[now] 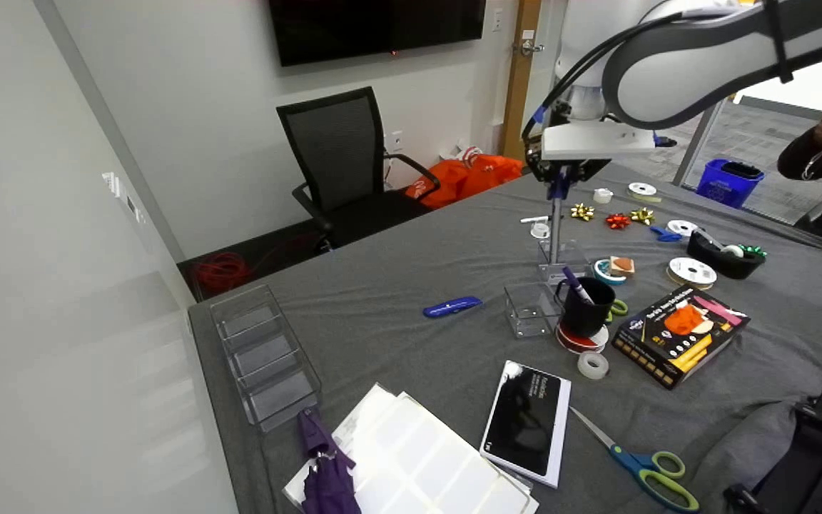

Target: Put the pen in the container

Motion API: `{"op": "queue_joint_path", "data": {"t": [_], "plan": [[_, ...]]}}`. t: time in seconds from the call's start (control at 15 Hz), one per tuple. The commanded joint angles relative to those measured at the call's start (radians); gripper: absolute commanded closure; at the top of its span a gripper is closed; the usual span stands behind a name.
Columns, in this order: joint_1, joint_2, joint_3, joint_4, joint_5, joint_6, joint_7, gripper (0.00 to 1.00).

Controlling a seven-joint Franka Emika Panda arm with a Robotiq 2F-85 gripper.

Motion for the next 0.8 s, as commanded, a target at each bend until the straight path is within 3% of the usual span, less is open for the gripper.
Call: {"op": "queue_joint_path", "data": {"t": [0.0, 0.73], "plan": [[-0.019, 0.022, 0.008, 0.045, 0.034, 0.024, 0.010, 0.95], [0.032, 0.236, -0.031, 0.090, -0.079, 0.122, 0.239, 0.95]]}}
